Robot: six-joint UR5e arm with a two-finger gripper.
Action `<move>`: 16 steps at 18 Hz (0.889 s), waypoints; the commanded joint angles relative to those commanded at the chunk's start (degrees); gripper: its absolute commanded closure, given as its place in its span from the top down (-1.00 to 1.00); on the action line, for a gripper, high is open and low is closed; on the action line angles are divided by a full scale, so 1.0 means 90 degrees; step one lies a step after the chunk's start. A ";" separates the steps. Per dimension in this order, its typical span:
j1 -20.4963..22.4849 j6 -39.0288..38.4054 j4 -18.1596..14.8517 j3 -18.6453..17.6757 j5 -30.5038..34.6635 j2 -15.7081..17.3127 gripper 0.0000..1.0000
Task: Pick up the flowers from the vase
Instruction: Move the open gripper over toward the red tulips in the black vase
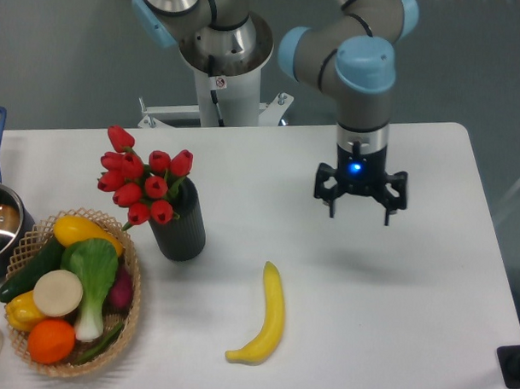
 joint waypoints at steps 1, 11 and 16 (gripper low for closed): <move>-0.0029 0.0029 0.0000 -0.0107 -0.0535 0.0214 1.00; -0.0352 0.0039 -0.0039 -0.1455 -0.2708 0.1885 1.00; -0.0762 0.0049 -0.0039 -0.1739 -0.2699 0.1847 1.00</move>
